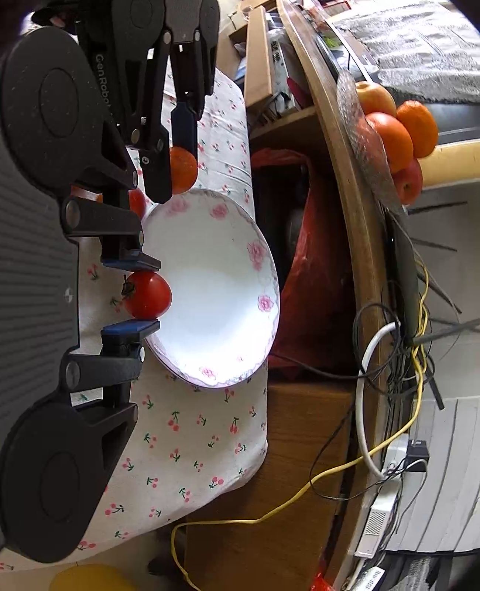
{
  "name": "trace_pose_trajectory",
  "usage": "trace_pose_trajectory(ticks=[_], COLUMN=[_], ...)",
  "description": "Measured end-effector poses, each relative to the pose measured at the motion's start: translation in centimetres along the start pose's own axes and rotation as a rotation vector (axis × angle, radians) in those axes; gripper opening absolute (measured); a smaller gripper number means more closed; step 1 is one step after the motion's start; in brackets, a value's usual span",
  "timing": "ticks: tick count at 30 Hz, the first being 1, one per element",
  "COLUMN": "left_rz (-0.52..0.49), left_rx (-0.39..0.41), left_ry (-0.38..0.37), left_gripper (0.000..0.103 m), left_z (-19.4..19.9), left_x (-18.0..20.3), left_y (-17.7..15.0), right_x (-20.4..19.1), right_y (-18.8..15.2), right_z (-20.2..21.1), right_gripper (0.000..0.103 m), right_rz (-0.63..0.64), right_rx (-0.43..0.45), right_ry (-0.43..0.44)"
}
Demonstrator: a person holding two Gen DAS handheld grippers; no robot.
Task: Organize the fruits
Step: 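Carry both fruits over the white bowl and open both grippers to drop them, then move the left gripper to the small potato while the right moves to another mandarin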
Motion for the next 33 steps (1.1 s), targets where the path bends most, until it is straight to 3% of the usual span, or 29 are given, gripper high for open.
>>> trace_pose_trajectory(ticks=[11, 17, 33], left_rz=[0.043, 0.043, 0.074], left_rx=[-0.004, 0.001, 0.072], left_ry=[0.026, 0.034, 0.053], left_gripper=[0.042, 0.052, 0.059], left_z=[-1.1, -1.1, 3.2], left_x=[-1.0, -1.0, -2.4], left_y=[-0.1, -0.1, 1.1], right_x=[-1.0, -0.7, -0.9], right_y=[0.0, 0.3, -0.2], right_z=[-2.3, -2.2, 2.1], right_gripper=[0.025, 0.027, 0.032], right_rz=[0.016, 0.012, -0.003], right_rx=[-0.017, 0.001, 0.018], right_ry=[0.029, 0.020, -0.001])
Point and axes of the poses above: each gripper's, at about its wrist camera, not at the fingertips, and z roughly against the way its jaws point, x to its right, y to its top, the point moved 10 cm from there along -z, roughly the way its jaws point, and after that the axes turned 8 degrees about x, right-handed, at the moved point
